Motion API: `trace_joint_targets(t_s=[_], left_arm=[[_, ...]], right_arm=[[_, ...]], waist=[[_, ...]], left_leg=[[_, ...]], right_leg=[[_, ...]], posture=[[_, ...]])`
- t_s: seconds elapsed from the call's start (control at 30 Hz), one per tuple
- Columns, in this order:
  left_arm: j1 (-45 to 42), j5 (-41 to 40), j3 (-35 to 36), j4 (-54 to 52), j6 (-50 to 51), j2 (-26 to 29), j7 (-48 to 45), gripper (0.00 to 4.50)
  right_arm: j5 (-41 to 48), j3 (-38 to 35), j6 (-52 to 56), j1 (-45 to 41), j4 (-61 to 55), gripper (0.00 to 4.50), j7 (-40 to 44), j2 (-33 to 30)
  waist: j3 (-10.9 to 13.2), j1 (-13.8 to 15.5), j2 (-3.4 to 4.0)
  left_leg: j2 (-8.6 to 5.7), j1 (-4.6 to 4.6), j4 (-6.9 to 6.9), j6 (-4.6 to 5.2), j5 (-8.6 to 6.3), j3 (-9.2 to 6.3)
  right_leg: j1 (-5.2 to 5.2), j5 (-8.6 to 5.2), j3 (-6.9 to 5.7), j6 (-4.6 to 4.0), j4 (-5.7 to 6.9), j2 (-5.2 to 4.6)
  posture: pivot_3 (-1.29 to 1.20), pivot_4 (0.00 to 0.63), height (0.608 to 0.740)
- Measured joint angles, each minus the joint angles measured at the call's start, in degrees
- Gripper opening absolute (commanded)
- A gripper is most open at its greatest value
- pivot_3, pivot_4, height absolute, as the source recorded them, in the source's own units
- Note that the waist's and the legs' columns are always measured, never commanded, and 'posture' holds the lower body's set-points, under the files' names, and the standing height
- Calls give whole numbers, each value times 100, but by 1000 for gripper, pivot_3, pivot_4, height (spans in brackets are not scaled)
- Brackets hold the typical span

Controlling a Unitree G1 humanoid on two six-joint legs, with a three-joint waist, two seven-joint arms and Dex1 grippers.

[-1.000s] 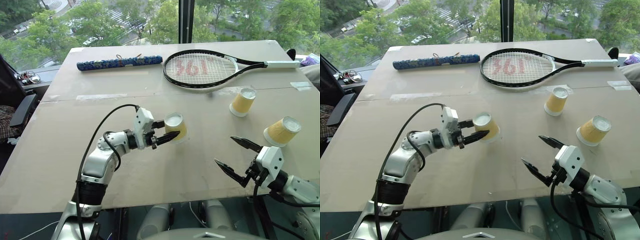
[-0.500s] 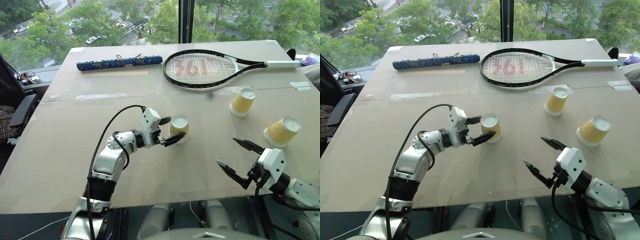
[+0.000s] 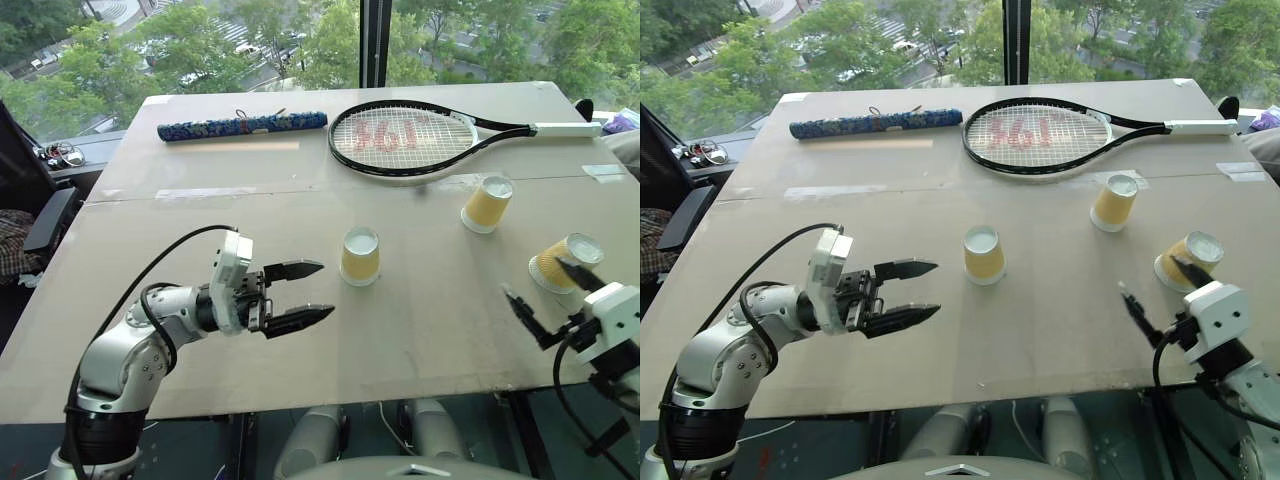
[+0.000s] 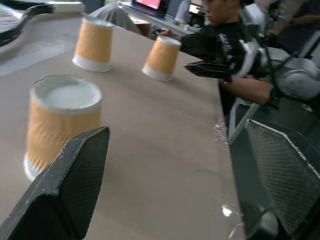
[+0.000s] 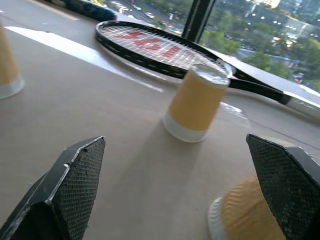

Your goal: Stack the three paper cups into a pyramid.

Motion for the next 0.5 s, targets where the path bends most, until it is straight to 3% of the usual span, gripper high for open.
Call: trace_joint_targets(t_s=[0.5], left_arm=[[-397,155,-495,-129,-285,-117,-69,4481]], right_arm=[[-51,-162,1818,-1261,683,4500,-1252,88]], waist=[[1,-3,1]], left_leg=[[3,-1,-3,0,1,6]], right_leg=[[-4,0,10,-2,-2,0]], posture=[[0,150,740]])
